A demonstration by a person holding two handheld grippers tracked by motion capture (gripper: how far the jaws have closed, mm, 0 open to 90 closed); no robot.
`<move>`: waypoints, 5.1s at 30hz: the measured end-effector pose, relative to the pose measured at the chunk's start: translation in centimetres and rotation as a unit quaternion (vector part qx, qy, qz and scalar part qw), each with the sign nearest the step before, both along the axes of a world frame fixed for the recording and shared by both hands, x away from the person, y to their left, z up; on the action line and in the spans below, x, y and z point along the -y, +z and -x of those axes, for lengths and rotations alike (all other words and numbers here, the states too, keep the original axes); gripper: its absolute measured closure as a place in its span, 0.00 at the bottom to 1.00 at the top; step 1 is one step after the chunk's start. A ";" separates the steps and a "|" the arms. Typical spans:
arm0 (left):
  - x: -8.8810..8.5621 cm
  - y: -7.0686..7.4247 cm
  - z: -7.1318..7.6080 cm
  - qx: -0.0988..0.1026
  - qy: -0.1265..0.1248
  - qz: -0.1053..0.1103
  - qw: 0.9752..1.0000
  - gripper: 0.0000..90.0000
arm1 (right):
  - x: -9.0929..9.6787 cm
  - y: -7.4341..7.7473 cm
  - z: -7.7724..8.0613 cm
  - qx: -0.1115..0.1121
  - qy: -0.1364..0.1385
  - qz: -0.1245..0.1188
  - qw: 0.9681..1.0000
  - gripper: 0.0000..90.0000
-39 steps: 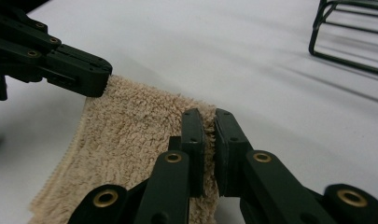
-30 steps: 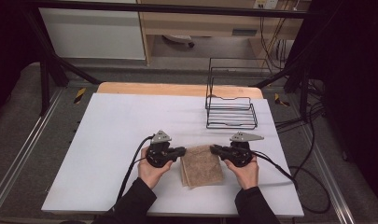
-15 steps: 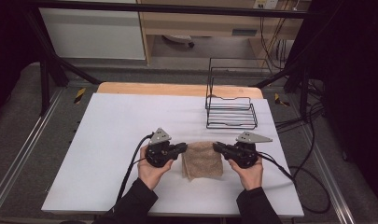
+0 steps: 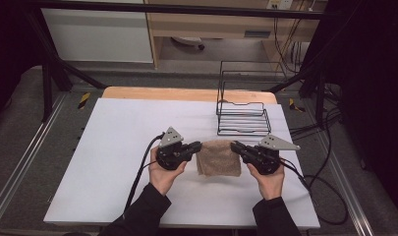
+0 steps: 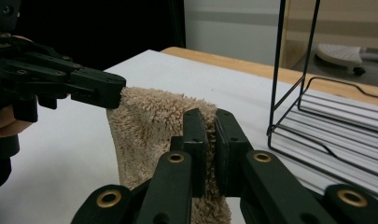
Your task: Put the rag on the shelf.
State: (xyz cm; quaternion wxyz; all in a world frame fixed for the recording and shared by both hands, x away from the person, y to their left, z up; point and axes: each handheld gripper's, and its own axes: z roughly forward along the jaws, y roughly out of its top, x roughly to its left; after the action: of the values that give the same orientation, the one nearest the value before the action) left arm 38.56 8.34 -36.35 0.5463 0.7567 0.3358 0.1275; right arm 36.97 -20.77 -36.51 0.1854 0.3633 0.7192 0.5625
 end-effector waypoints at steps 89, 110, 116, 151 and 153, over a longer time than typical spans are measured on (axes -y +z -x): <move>7.6 15.2 -7.1 0.137 0.015 0.087 0.987 0.95 | 5.2 14.0 -3.8 0.182 -0.131 -0.056 0.973 0.95; 8.9 18.3 -9.6 0.148 0.026 0.087 0.985 0.95 | 6.1 17.1 -6.8 0.190 -0.143 -0.066 0.969 0.95; 9.2 19.4 -10.3 0.153 0.028 0.083 0.984 0.95 | 6.3 17.9 -7.9 0.192 -0.146 -0.067 0.968 0.95; 9.9 19.6 -15.5 0.146 0.053 0.061 0.986 0.95 | 6.5 18.2 -13.8 0.176 -0.146 -0.054 0.972 0.95; 9.9 19.3 -15.7 0.143 0.053 0.060 0.986 0.95 | 6.5 18.0 -14.0 0.174 -0.145 -0.052 0.973 0.95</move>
State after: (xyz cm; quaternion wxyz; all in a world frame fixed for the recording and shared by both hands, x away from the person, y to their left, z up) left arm 54.29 -1.52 -17.08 0.6257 0.6773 0.3010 0.2431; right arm 50.94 -27.24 -18.54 0.3683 0.3688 0.5855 0.6209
